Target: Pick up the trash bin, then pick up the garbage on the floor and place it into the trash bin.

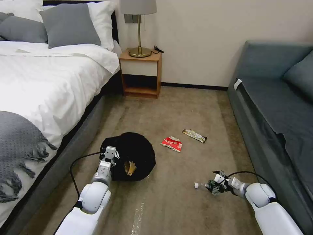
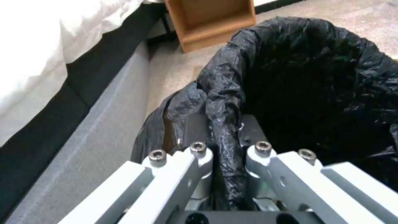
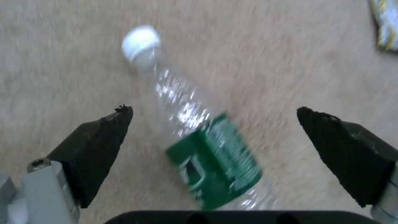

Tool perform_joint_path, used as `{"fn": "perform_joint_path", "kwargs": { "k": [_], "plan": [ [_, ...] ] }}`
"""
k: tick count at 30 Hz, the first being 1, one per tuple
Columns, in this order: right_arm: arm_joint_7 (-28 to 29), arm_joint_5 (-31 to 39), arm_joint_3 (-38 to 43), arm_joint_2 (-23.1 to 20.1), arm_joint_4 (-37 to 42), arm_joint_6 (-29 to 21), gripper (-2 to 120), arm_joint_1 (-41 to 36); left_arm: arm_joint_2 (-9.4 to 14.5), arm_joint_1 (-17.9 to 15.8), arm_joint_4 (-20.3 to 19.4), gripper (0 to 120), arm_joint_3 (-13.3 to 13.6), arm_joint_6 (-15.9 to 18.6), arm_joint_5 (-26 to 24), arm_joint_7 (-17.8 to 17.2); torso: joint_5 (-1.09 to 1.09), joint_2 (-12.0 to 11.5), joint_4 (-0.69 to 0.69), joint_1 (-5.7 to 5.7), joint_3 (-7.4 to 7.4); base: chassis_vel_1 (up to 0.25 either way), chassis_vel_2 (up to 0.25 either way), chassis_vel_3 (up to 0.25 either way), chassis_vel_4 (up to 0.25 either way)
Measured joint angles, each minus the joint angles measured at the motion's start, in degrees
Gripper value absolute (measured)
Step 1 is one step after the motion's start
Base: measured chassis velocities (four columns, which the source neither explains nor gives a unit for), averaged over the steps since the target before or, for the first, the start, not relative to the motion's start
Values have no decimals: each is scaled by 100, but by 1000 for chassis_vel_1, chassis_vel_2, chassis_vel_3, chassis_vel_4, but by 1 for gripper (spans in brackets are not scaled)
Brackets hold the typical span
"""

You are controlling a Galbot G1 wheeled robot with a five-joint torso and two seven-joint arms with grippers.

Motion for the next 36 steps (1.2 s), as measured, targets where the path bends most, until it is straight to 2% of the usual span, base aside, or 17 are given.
{"fn": "perform_joint_path", "kwargs": {
  "k": [13, 26, 36],
  "plan": [
    [-42, -215, 76, 109, -487, 195, 100, 189, -12, 49, -21, 4, -27, 0, 13, -4, 0, 0, 0, 0, 0, 0, 0, 0, 0],
    [-88, -124, 25, -29, -757, 314, 100, 224, -208, 42, 67, 4, 28, 8, 119, -25, -1, 0, -1, 0, 0, 0, 0, 0, 0],
    [7, -47, -130, 57, -818, 373, 100, 337, -313, 43, 96, 4, 26, 9, 158, -28, 0, 0, 0, 0, 0, 0, 0, 0, 0]
  ]
}}
